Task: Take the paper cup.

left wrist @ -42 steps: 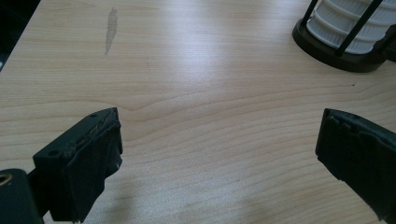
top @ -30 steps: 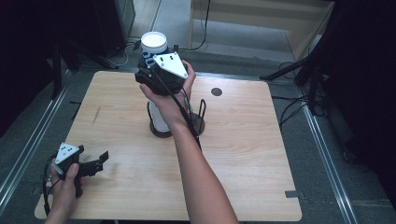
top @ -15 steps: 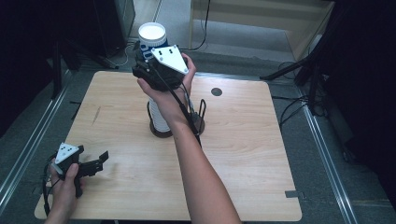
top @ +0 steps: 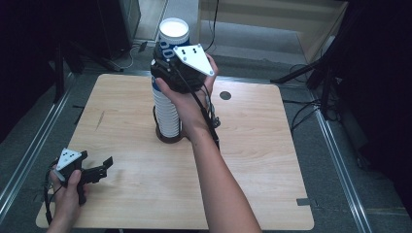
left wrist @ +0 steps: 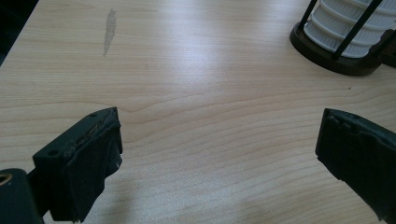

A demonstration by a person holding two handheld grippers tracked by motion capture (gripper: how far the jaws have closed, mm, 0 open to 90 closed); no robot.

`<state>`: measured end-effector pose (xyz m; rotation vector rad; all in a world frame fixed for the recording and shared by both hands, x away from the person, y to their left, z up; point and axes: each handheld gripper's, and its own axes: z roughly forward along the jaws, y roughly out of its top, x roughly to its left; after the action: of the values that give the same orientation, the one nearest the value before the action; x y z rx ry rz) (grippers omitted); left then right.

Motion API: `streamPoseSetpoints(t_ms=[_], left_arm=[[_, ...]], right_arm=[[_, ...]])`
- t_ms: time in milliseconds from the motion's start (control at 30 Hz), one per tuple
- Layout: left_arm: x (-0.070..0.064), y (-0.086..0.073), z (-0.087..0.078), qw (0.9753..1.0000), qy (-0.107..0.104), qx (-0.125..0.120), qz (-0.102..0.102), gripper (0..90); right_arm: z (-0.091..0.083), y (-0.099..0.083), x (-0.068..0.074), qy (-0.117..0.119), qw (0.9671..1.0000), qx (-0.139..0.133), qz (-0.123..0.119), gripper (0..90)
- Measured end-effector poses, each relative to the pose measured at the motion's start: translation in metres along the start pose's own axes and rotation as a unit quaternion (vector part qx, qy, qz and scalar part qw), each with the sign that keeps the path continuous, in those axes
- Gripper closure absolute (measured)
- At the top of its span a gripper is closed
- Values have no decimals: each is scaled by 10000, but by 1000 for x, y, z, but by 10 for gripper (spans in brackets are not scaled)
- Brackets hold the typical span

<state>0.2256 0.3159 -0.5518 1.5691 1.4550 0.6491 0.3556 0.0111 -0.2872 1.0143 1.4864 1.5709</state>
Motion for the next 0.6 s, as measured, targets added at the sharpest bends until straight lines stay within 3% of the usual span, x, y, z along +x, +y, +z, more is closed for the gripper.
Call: streamPoseSetpoints(t_ms=[600], left_arm=[[1,0,1,10000,-19,-10,-33,12]], right_arm=[[-27,-2,-47,-352,9993,-42,86,189]])
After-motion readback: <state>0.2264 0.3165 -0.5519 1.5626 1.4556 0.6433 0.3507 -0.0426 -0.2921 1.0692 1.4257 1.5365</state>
